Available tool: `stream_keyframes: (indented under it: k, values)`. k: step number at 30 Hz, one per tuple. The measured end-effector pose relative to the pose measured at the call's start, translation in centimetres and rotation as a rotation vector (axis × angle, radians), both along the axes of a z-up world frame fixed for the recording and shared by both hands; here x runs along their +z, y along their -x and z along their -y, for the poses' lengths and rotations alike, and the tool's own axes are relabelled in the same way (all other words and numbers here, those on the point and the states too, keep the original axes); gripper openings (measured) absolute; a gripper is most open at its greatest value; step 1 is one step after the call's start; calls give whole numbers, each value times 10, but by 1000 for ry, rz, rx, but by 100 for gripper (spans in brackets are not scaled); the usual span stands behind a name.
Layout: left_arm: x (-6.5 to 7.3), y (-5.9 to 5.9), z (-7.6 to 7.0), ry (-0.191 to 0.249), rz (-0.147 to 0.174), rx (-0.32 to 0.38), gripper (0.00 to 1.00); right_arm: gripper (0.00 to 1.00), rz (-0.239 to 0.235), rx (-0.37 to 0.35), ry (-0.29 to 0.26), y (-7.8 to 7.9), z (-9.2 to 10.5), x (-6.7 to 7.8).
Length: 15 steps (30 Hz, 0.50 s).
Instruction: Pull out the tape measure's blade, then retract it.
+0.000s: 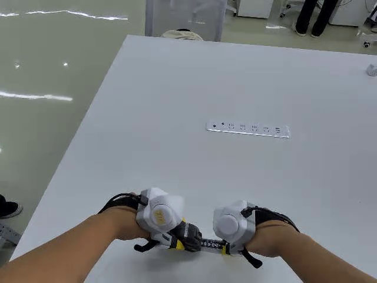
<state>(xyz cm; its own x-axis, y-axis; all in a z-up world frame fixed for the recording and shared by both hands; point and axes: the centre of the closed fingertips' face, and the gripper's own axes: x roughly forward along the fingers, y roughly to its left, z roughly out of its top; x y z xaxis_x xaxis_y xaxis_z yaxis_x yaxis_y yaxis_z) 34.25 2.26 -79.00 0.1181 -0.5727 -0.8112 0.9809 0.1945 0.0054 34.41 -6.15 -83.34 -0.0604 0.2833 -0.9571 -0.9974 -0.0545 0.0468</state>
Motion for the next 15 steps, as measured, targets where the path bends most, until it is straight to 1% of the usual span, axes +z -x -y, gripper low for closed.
stream_keyframes:
  k: [15]
  values:
    - [0, 1, 1, -1, 3, -2, 30, 11, -1, -12, 20, -2, 11, 0]
